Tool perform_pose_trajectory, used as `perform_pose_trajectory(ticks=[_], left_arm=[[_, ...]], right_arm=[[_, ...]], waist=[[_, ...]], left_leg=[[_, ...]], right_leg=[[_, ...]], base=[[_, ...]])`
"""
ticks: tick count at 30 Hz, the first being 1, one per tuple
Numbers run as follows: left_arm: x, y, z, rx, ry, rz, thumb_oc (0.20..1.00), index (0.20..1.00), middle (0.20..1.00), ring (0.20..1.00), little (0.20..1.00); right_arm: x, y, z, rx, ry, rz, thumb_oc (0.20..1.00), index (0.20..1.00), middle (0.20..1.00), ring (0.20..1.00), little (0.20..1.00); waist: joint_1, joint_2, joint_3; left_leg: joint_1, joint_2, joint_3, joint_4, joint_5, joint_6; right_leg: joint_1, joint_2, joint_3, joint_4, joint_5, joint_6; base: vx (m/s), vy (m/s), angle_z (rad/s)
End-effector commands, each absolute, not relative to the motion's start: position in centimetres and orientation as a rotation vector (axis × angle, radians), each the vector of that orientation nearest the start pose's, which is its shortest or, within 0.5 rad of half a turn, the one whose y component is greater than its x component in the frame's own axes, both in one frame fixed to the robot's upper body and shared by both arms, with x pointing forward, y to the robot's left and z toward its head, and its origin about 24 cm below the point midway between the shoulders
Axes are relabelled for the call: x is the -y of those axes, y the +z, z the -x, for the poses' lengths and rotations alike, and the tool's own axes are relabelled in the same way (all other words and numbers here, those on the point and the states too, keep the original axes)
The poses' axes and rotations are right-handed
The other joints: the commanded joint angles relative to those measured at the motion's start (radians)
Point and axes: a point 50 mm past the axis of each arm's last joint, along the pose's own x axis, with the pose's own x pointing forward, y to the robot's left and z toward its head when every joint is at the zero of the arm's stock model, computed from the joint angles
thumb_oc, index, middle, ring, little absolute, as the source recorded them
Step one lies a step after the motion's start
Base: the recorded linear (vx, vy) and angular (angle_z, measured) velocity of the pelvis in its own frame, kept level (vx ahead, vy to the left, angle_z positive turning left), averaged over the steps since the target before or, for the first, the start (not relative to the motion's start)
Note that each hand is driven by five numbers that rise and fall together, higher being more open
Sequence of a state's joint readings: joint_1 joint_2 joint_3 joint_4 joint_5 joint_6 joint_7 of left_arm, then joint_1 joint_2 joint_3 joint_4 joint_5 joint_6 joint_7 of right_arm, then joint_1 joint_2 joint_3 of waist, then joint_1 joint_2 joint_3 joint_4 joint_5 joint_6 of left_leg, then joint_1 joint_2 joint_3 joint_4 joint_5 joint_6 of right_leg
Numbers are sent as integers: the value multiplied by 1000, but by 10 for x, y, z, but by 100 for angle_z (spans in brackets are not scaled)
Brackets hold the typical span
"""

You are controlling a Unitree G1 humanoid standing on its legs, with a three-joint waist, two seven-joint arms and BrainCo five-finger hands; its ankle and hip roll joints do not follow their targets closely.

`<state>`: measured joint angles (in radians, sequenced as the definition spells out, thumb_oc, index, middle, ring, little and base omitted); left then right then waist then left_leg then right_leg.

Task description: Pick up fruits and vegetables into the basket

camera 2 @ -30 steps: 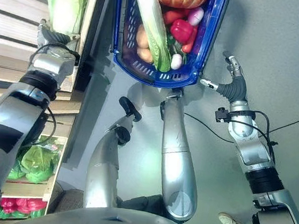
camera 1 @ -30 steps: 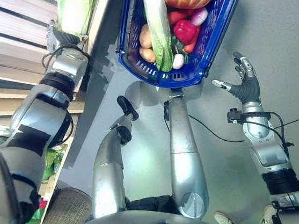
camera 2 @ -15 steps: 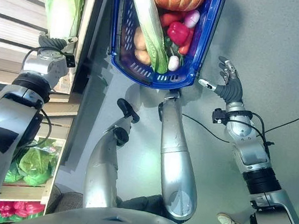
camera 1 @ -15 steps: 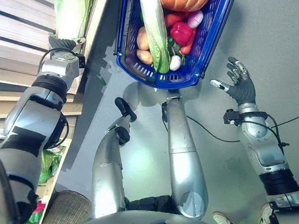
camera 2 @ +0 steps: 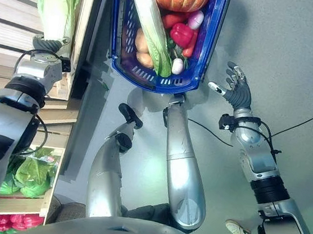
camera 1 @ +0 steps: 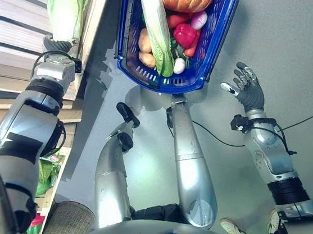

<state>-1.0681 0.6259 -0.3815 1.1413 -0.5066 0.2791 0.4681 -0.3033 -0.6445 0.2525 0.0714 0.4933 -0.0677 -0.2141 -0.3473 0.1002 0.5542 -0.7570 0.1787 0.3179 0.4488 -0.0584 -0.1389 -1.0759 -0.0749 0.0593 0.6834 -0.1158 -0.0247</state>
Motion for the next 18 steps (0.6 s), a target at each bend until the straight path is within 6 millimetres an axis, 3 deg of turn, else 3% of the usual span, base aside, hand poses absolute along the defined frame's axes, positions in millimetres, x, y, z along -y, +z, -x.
perform_pose_trajectory(ticks=[1, 12, 18], left_arm=[[-258, 99, -387, -459, 419, -271, 200, 200, 200, 200, 200], [-255, 88, -379, -347, 432, -162, 200, 200, 200, 200, 200], [-260, 81, -365, -203, 478, -162, 200, 200, 200, 200, 200]], right_arm=[[195, 118, -296, 215, 82, 59, 1000, 1000, 1000, 1000, 1000], [195, 132, -283, 317, 149, 128, 1000, 1000, 1000, 1000, 1000], [185, 156, -272, 461, 244, 198, 1000, 1000, 1000, 1000, 1000]], waist=[[-24, -74, -34], [-16, -45, -34], [17, -34, -34]], left_leg=[[-74, -1, 26, 101, -43, 35], [43, -20, 31, 52, -36, 37], [170, -35, 10, 22, -41, 38]], right_leg=[[39, 20, 0, -10, -68, 45], [144, 5, 3, -26, -85, 41], [276, -26, -28, -61, -90, 44]], base=[[0, 0, 0], [-1, 63, -3], [-16, 39, 8]])
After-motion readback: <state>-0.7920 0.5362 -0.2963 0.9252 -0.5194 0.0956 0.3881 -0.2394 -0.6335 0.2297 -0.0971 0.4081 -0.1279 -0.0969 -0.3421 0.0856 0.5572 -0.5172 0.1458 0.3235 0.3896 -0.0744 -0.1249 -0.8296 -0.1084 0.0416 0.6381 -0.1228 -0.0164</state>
